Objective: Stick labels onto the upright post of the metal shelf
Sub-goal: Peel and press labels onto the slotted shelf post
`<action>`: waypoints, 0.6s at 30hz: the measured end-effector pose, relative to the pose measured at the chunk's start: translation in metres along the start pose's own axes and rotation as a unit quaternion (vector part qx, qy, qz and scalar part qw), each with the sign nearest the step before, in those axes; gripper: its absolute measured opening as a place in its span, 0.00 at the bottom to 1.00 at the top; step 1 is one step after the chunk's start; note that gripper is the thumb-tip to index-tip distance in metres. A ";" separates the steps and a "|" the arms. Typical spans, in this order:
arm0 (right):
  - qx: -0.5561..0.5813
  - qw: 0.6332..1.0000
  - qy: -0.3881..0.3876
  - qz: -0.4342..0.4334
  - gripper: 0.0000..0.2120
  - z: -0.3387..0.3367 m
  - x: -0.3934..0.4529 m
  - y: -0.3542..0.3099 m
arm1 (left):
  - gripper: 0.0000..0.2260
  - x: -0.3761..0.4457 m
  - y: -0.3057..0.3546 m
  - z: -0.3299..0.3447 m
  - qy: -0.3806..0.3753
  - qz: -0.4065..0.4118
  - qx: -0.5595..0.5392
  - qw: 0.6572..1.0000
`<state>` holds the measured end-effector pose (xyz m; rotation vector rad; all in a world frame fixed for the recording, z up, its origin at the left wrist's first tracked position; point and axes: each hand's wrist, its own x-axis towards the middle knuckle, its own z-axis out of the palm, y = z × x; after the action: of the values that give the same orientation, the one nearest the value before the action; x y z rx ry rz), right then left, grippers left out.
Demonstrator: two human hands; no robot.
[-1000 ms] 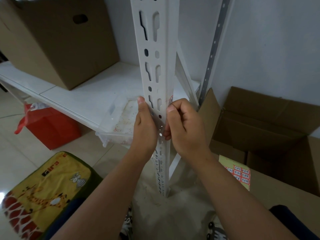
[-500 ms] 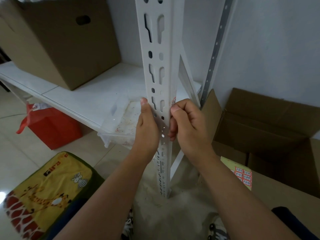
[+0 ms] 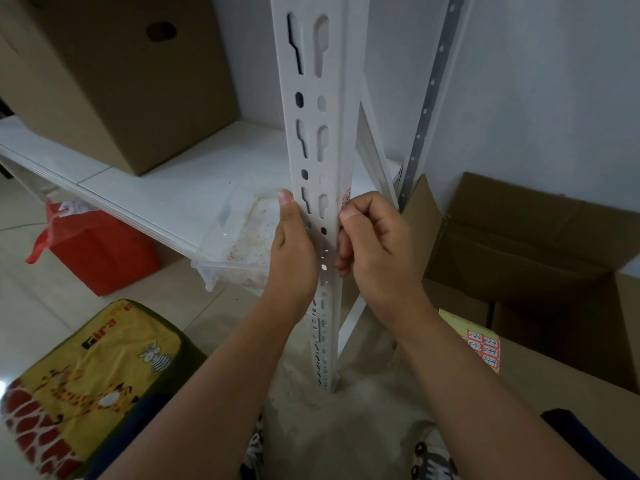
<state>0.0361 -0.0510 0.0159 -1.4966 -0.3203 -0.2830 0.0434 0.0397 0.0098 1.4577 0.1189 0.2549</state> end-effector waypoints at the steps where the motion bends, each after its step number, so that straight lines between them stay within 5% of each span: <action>1: -0.001 1.000 0.005 0.002 0.11 0.000 0.000 0.000 | 0.30 0.000 0.000 0.001 0.001 0.000 -0.002 1.000; 18: -0.015 0.999 -0.003 0.047 0.10 -0.004 -0.002 -0.010 | 0.28 -0.001 0.000 -0.003 0.002 0.004 0.026 1.000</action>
<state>0.0308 -0.0552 0.0240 -1.5378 -0.2502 -0.2089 0.0419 0.0424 0.0091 1.5102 0.1228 0.2634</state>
